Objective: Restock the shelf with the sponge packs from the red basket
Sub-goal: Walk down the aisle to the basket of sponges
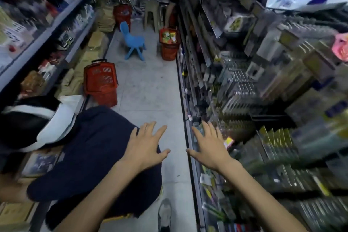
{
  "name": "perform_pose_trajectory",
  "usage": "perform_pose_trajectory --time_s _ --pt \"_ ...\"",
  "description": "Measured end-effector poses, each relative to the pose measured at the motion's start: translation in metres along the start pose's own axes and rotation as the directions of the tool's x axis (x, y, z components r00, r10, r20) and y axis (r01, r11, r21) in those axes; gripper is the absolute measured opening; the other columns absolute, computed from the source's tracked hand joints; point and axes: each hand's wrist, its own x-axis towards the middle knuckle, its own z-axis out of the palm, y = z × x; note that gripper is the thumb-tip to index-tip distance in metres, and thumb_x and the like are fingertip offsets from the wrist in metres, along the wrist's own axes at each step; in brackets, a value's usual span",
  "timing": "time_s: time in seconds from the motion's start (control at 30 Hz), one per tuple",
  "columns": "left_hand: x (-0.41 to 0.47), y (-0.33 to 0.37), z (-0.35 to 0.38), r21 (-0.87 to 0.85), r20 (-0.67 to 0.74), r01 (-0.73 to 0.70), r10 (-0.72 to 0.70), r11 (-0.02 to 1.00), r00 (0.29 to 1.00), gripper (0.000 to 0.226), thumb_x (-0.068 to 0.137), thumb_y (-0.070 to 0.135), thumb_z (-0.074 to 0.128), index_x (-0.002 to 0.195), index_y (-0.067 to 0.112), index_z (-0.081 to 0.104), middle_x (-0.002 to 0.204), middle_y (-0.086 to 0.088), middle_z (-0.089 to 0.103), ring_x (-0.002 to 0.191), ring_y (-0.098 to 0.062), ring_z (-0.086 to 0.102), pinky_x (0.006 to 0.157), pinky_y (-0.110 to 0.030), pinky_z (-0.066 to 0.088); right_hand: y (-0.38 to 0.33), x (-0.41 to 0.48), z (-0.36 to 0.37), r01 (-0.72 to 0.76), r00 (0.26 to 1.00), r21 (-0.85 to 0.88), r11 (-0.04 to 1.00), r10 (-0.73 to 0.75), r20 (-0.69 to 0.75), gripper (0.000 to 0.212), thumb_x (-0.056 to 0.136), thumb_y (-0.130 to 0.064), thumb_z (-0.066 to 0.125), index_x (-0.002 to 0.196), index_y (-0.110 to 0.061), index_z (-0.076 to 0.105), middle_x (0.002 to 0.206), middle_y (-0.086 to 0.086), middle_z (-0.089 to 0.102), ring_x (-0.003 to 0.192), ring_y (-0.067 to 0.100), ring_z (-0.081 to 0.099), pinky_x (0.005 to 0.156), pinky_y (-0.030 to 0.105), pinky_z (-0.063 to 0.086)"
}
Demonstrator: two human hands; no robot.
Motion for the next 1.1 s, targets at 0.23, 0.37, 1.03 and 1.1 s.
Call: perform_pose_trajectory --time_s 0.23,0.37,1.03,1.1 --pt "0.126 -0.057 -0.045 -0.056 -0.069 0.090 -0.094 0.994 0.993 0.084 0.091 0.071 0.047 0.162 0.038 0.019 0.170 -0.008 0.017 0.156 -0.029 0.018 0.123 -0.048 0.021 -0.001 0.146 -0.049 0.029 0.998 0.024 0.999 -0.027 -0.048 0.085 0.098 -0.064 0.047 0.164 -0.024 0.011 0.171 0.017 0.000 0.158 0.037 -0.006 0.127 0.054 -0.001" --pt "0.188 -0.084 -0.048 -0.103 -0.107 0.159 -0.170 0.982 0.980 0.085 0.084 0.076 0.033 0.159 0.036 0.030 0.166 -0.009 0.030 0.151 -0.030 0.032 0.119 -0.049 0.030 -0.003 0.229 -0.061 0.062 0.998 0.048 0.997 -0.061 -0.024 0.083 0.098 -0.061 0.048 0.163 -0.024 0.012 0.170 0.016 0.003 0.158 0.036 -0.003 0.125 0.052 -0.004" --pt "0.615 -0.238 -0.152 -0.128 -0.087 0.336 -0.348 0.933 0.934 0.093 0.079 0.079 0.026 0.161 0.034 0.025 0.166 -0.010 0.028 0.152 -0.028 0.030 0.120 -0.047 0.032 0.053 0.727 -0.176 0.123 0.992 0.249 0.961 -0.109 -0.070 0.084 0.095 -0.068 0.049 0.161 -0.025 0.021 0.168 0.015 0.010 0.157 0.035 0.004 0.126 0.047 0.003" --pt "0.655 -0.254 -0.167 -0.147 -0.130 0.330 -0.349 0.932 0.928 0.087 0.085 0.075 0.038 0.161 0.034 0.028 0.165 -0.010 0.030 0.151 -0.028 0.031 0.120 -0.045 0.032 0.055 0.769 -0.190 0.123 0.991 0.248 0.961 -0.106 -0.082 0.084 0.095 -0.069 0.049 0.161 -0.025 0.021 0.168 0.016 0.010 0.157 0.035 0.003 0.126 0.049 0.003"
